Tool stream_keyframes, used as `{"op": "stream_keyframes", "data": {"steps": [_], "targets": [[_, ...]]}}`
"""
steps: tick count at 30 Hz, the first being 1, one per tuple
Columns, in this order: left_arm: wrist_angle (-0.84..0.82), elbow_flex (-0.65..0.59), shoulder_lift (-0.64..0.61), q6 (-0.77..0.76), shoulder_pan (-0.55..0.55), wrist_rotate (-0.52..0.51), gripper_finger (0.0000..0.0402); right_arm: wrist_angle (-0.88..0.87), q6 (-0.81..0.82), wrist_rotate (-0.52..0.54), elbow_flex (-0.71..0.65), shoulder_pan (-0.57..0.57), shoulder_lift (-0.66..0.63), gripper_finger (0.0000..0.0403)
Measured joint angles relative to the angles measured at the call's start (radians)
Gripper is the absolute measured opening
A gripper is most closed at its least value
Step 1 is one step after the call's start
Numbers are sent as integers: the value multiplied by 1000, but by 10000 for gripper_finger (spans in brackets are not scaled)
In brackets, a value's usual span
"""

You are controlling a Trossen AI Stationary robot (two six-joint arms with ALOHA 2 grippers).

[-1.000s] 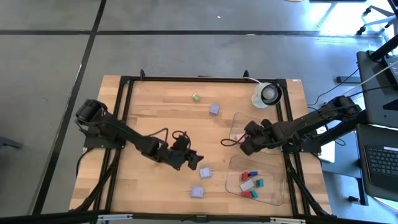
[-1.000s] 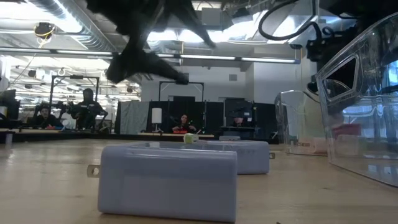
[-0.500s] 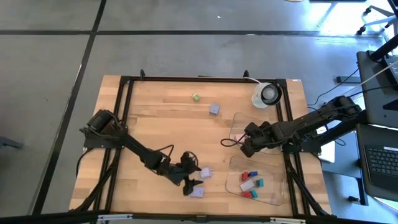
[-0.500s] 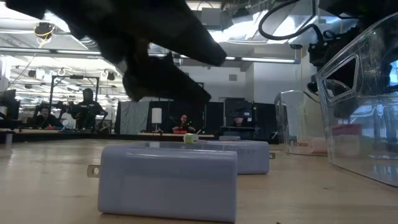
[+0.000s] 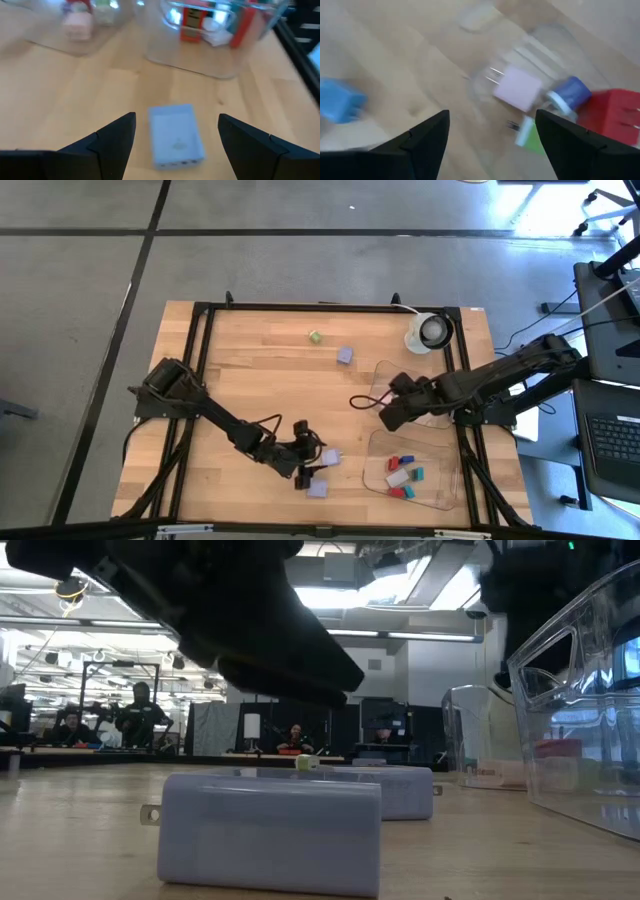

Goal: Pick & Place Office items
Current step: Put the middle blue charger adapter into the top transparent bin

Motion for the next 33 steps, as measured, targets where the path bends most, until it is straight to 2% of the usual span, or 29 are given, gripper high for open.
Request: {"op": "stream_keyframes", "data": {"steps": [2, 9, 15, 25, 33], "targets": [[13, 1, 10, 2, 2, 29, 278, 0, -8, 10, 37, 0, 0, 297], [16, 1, 47, 59, 17, 14, 278, 1, -57, 150, 153, -2, 0, 297], [39, 1, 82, 59, 45, 62, 278, 0, -86, 202, 202, -7, 0, 297], [98, 1, 118, 40, 57, 89, 278, -4, -139, 204, 208, -26, 0, 297], [89, 1, 119, 9, 79, 219, 278, -4, -191, 202, 208, -27, 0, 297]]}}
